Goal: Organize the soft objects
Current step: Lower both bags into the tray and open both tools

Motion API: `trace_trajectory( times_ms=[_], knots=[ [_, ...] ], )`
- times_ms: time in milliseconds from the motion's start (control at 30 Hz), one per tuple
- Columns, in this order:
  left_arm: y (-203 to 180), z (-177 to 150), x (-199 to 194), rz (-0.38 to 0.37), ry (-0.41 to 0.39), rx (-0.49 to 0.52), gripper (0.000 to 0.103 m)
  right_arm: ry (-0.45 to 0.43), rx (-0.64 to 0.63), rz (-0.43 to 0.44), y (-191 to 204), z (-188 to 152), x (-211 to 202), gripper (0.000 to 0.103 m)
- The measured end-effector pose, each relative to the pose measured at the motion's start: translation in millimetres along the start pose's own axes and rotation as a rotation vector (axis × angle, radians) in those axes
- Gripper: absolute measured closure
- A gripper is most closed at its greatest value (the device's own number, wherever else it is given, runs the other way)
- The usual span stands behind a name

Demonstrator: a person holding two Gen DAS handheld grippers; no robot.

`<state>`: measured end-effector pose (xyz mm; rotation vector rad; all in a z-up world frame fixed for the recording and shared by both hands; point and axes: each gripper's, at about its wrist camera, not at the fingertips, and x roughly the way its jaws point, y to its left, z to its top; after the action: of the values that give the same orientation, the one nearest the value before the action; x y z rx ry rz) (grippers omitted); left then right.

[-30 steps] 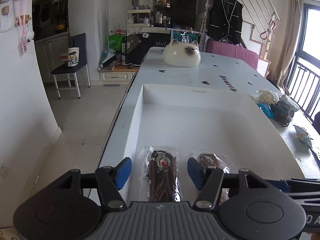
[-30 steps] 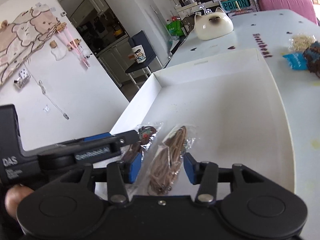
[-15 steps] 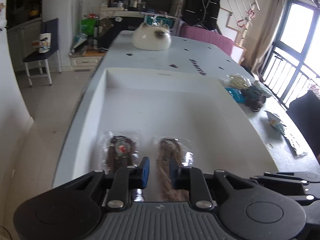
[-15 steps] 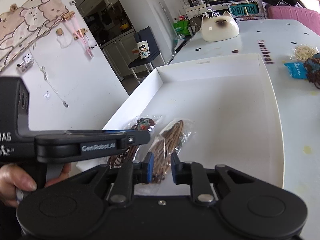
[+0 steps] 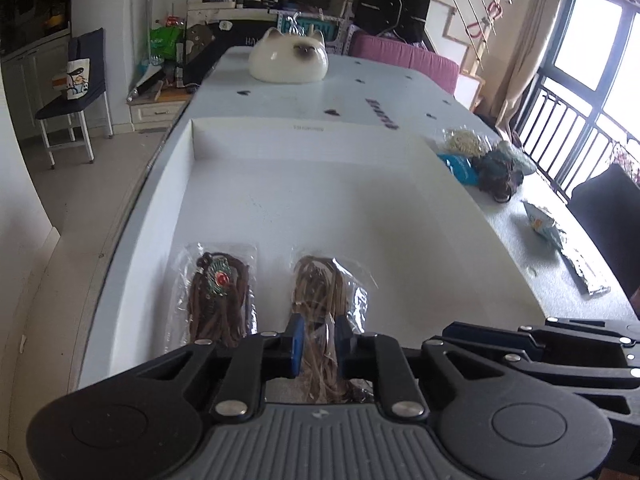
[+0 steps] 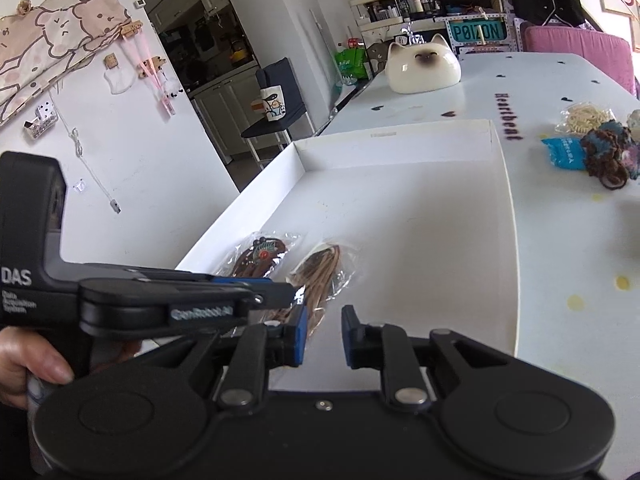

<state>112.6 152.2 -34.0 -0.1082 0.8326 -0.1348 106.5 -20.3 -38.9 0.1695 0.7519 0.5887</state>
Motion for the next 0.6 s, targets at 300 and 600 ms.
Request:
trace_trajectory(
  times_ms=[300, 600],
  knots=[
    [-3.3, -2.4, -31.7, 0.032, -0.074, -0.032, 0.052, -0.051, -0.027, -0.019, -1.8, 3.9, -19.6, 0.074],
    [-7.3, -13.1, -49.2, 0.056, -0.101, -0.050, 0.026, -0.106, -0.079, -0.097, -2.7, 2.7, -48.7, 0.045]
  ],
)
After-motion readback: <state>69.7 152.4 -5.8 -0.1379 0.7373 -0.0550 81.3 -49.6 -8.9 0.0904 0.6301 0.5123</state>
